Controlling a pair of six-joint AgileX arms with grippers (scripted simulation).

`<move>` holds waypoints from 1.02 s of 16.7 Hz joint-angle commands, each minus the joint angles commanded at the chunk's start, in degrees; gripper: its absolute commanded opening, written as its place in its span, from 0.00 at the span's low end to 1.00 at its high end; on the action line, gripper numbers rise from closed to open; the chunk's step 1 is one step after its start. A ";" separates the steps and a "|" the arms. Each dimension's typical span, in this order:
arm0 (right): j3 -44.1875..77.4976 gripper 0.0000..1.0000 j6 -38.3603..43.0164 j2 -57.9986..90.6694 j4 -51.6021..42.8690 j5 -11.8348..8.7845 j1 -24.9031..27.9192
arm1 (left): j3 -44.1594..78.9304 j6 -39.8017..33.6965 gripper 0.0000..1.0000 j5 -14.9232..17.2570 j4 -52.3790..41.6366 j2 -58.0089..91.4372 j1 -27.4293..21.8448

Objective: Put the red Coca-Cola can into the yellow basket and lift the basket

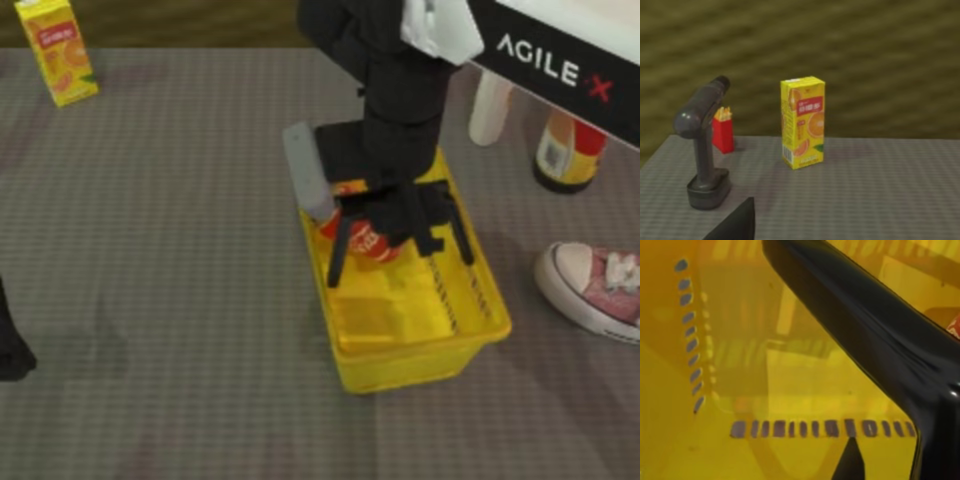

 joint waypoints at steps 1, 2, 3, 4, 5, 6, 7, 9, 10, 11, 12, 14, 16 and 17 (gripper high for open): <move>0.00 0.02 0.00 0.00 0.00 0.00 0.00 | 0.00 0.00 1.00 0.00 0.00 0.00 0.00; 0.00 0.00 0.00 0.00 0.00 0.00 0.00 | 0.00 0.00 1.00 0.00 0.00 0.00 0.00; 0.00 0.00 0.00 0.00 0.00 0.00 0.00 | 0.00 0.00 1.00 0.00 0.00 0.00 0.00; 0.00 0.00 0.00 0.00 0.00 0.00 0.00 | 0.00 0.00 1.00 0.00 0.00 0.00 0.00; 0.00 0.00 0.00 0.00 0.00 0.00 0.00 | 0.00 0.00 1.00 0.00 0.00 0.00 0.00; 0.00 0.00 0.00 0.00 0.00 0.00 0.00 | 0.00 0.00 1.00 0.00 0.00 0.00 0.00; 0.00 0.00 0.00 0.00 0.00 0.00 0.00 | 0.00 0.00 1.00 0.00 0.00 0.00 0.00; 0.00 0.00 0.00 0.00 0.00 0.00 0.00 | 0.00 0.00 1.00 0.00 0.00 0.00 0.00; 0.00 0.00 0.00 0.00 0.00 0.00 0.00 | 0.00 0.00 1.00 0.00 0.00 0.00 0.00; 0.00 0.00 0.00 0.00 0.00 0.00 0.00 | 0.00 0.00 1.00 0.00 0.00 0.00 0.00; 0.00 0.00 0.00 0.00 0.00 0.00 0.00 | 0.00 0.00 1.00 0.00 0.00 0.00 0.00; 0.00 0.00 0.00 0.00 0.00 0.00 0.00 | 0.00 0.00 1.00 0.00 0.00 0.00 0.00; 0.00 0.00 0.00 0.00 0.00 0.00 0.00 | 0.00 0.00 1.00 0.00 0.00 0.00 0.00; 0.00 0.00 0.00 0.00 0.00 0.00 0.00 | 0.00 0.00 1.00 0.00 0.00 0.00 0.00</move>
